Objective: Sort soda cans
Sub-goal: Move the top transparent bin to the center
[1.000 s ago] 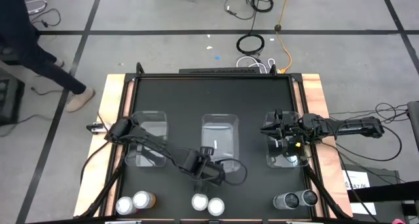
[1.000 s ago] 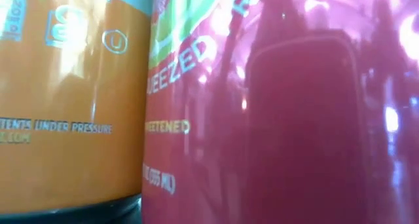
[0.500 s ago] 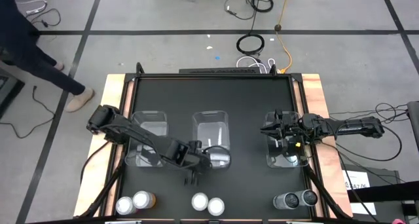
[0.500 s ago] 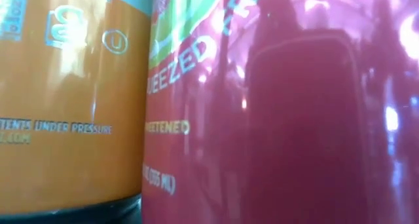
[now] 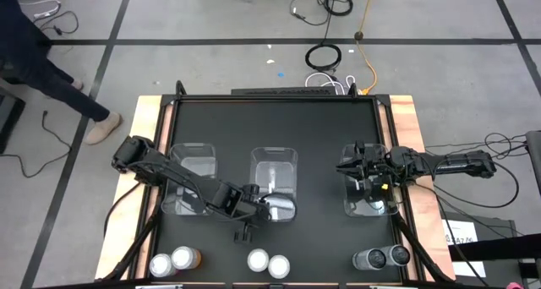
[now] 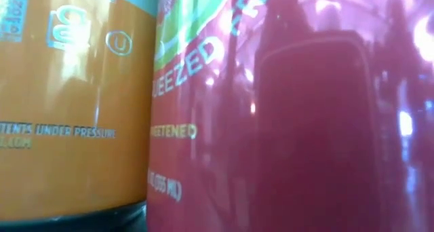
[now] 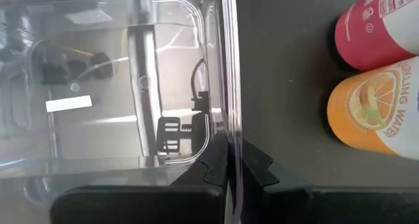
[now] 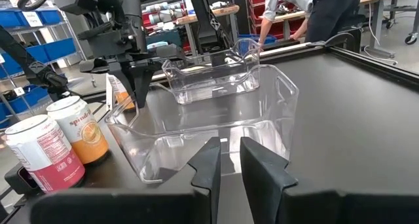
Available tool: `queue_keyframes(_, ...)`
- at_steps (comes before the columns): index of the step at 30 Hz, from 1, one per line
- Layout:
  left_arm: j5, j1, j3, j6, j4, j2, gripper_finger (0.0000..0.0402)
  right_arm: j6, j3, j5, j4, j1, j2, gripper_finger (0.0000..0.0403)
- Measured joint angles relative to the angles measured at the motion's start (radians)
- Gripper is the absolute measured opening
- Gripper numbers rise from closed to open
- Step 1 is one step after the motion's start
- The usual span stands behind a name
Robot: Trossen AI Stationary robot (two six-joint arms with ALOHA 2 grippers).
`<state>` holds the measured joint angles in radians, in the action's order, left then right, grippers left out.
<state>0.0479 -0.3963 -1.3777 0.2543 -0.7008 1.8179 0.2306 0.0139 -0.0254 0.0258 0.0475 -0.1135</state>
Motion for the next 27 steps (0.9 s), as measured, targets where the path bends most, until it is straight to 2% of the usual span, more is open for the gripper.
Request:
queue_keyframes(20, 0.000, 0.000, 0.000, 0.002, 0.004, 0.000, 0.0016, 0.000, 0.000, 0.000, 0.000, 0.000, 0.000, 0.0050)
queue_keyframes(27, -0.001, 0.000, 0.000, 0.021, 0.007, 0.000, 0.0068, 0.000, 0.000, 0.000, 0.000, 0.000, 0.000, 0.0050)
